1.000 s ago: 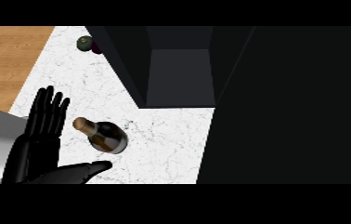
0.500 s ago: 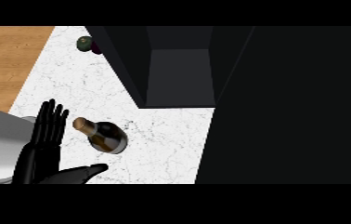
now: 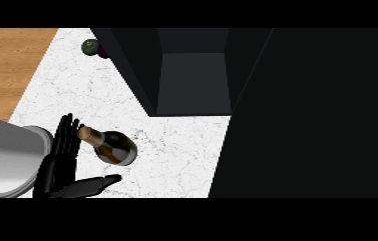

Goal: Pick up the wine, place it into the cabinet and close the cabinet

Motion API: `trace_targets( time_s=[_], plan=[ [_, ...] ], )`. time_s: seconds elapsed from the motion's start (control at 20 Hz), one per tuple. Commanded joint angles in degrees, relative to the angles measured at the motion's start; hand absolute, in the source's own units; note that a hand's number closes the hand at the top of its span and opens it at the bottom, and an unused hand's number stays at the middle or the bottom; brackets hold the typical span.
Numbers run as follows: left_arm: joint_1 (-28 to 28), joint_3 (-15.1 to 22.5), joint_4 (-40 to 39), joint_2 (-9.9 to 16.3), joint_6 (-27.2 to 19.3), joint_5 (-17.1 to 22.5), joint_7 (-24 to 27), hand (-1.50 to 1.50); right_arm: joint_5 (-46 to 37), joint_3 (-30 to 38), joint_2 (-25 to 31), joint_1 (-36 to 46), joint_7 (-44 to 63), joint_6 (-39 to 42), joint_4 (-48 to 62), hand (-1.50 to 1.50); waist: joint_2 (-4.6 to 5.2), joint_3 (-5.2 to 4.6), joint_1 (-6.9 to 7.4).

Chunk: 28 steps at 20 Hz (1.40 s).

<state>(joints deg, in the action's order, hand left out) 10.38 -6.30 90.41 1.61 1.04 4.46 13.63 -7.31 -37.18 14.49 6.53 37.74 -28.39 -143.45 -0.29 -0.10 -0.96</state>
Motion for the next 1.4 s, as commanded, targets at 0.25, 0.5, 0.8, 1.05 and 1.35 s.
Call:
trace_targets(
  time_s=[0.25,0.5,0.8,1.05,1.35],
  plan=[
    [-2.2,-4.33,-10.6,2.75,3.26,2.02,6.88,-1.5,-6.69,2.25,3.97,1.32,8.75,-0.97,-12.2,-1.5,-0.04,-0.02,-0.06],
    [-6.88,-4.62,-19.62,2.55,3.9,1.56,9.92,-1.5,-6.92,-1.2,3.15,0.83,1.38,-1.66,-5.55,-1.5,0.17,0.04,0.29],
    [-9.2,-6.0,-30.19,2.75,9.75,4.49,14.8,-1.5,-8.01,-1.66,5.11,1.41,6.45,-4.23,-10.8,-1.5,-0.05,-0.07,-0.67],
    [-13.01,-5.28,-36.08,2.11,10.1,3.32,17.17,-1.5,-9.37,-4.28,5.69,-1.34,2.55,-5.17,-9.13,-1.5,0.05,0.01,-0.31],
    [-12.81,-4.44,-38.23,2.2,11.72,2.5,20.97,-1.5,-8.49,-5.49,8.82,-5.43,-0.88,-5.08,-10.92,-1.5,-0.02,0.09,-0.2]
  ],
)
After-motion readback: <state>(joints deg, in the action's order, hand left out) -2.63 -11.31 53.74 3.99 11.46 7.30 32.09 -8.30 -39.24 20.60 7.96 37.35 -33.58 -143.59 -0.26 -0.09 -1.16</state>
